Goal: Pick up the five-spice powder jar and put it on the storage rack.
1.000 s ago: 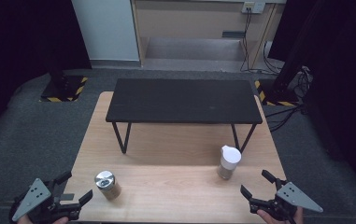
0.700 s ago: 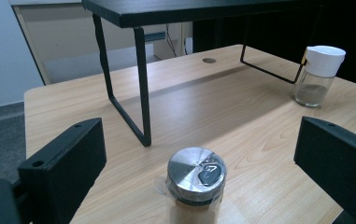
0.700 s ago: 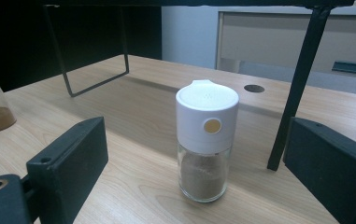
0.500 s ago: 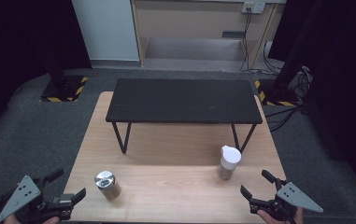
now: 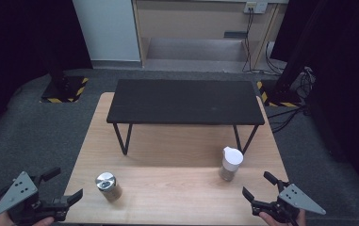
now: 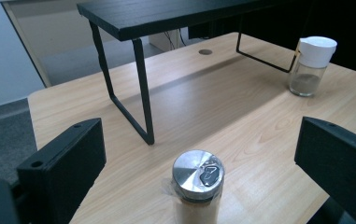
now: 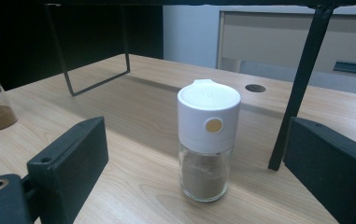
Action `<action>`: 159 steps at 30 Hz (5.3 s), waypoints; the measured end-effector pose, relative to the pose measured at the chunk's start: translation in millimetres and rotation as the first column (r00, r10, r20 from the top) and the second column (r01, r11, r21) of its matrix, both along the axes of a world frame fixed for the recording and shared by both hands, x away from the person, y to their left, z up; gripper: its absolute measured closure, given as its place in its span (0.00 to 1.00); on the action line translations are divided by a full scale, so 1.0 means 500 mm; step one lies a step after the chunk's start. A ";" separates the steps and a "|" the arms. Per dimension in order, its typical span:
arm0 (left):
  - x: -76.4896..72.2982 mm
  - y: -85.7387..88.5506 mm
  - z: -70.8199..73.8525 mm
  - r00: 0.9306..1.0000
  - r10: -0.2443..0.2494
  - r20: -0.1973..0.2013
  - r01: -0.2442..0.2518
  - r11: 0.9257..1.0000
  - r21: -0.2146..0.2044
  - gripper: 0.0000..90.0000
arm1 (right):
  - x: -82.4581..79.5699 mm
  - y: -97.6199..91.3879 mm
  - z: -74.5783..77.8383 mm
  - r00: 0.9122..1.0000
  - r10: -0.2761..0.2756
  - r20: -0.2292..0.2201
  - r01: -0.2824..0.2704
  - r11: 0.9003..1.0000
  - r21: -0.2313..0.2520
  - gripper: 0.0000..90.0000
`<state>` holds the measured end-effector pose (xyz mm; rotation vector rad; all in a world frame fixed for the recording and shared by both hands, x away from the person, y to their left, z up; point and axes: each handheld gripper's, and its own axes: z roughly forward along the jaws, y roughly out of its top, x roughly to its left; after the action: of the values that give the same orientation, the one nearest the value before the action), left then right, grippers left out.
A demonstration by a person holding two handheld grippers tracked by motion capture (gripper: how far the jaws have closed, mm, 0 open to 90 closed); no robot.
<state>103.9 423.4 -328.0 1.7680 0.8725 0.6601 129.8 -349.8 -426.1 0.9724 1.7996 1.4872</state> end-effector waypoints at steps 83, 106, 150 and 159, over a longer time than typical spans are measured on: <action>0.191 -0.073 -0.123 0.976 -0.126 -0.177 0.144 0.985 0.094 0.37 | -0.002 -0.001 -0.001 1.000 -0.007 -0.002 0.007 1.000 0.007 0.08; 0.247 -0.117 0.171 0.976 -0.207 -0.068 0.212 0.974 0.076 0.37 | -0.002 -0.003 -0.001 1.000 0.002 0.003 -0.002 1.000 0.008 0.08; 0.544 -0.298 0.324 0.999 0.030 -0.040 -0.028 0.997 0.065 0.37 | -0.003 -0.010 -0.005 1.000 -0.001 0.000 0.001 1.000 0.029 0.08; 0.573 -0.305 0.295 0.997 0.056 -0.055 -0.052 0.996 0.071 0.37 | -0.002 -0.011 -0.006 1.000 0.001 0.000 -0.001 0.999 0.033 0.08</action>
<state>390.7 271.0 -180.3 1.8382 0.9491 0.6859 128.6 -355.3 -429.0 0.9875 1.7812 1.5219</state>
